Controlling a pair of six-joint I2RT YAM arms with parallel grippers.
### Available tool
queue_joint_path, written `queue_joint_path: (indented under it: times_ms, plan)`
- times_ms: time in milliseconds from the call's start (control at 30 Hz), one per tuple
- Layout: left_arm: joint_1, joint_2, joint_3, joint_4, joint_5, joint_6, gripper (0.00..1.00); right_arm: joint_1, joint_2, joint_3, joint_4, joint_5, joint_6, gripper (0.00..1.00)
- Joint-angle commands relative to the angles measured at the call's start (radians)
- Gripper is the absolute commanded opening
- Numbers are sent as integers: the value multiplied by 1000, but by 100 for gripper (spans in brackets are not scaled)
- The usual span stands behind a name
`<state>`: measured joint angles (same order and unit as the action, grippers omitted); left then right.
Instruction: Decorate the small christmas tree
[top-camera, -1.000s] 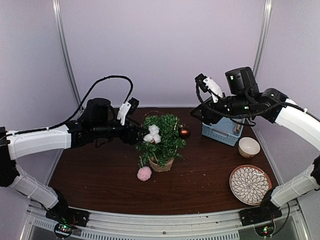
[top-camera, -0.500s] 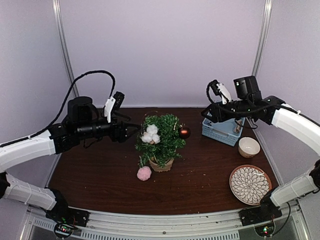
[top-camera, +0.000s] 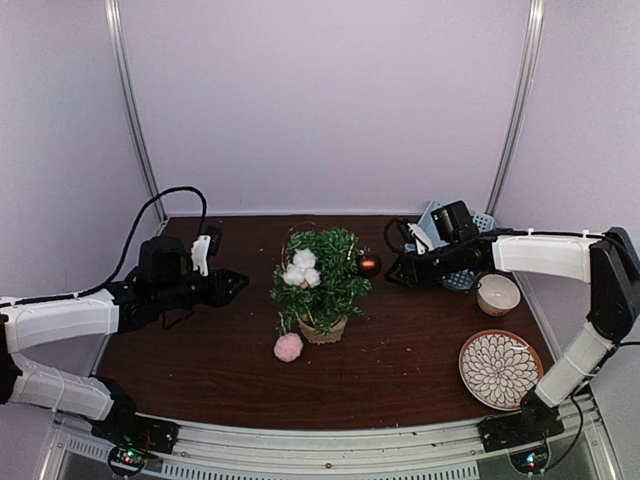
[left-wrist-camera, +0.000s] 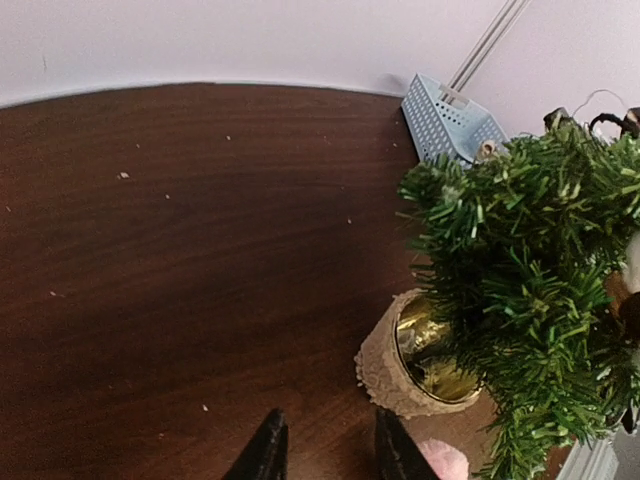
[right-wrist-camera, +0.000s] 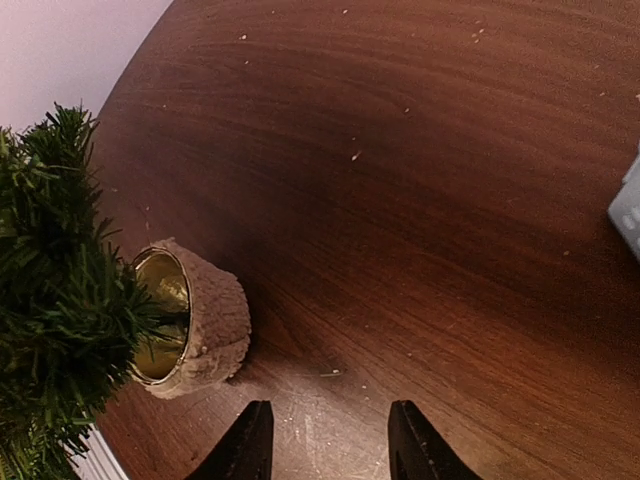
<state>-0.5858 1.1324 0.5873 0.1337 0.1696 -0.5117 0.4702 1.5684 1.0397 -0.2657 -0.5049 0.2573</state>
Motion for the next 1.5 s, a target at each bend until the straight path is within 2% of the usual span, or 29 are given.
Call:
queue_joint_path:
  times_ms: [0, 133, 300, 567, 867, 1167, 1267, 1467]
  plan:
    - [6, 78, -38, 187, 65, -86, 28, -5, 65, -43, 208, -129, 99, 43]
    - [5, 177, -78, 339, 124, -133, 25, -5, 127, -94, 360, -189, 180, 41]
    - [0, 258, -89, 422, 162, -149, 24, 0, 181, -133, 485, -242, 259, 40]
    - [-47, 398, -78, 539, 215, -193, 22, 33, 237, -150, 560, -278, 315, 37]
    - [-112, 515, -61, 665, 214, -232, 20, 61, 301, -172, 739, -330, 455, 34]
    - [-141, 604, -31, 743, 226, -269, 19, 68, 393, -256, 1118, -354, 709, 33]
    - [-141, 614, -25, 750, 225, -271, 19, 71, 408, -267, 1161, -354, 734, 32]
    - [-141, 632, -16, 755, 228, -276, 19, 90, 403, -268, 1137, -356, 717, 32]
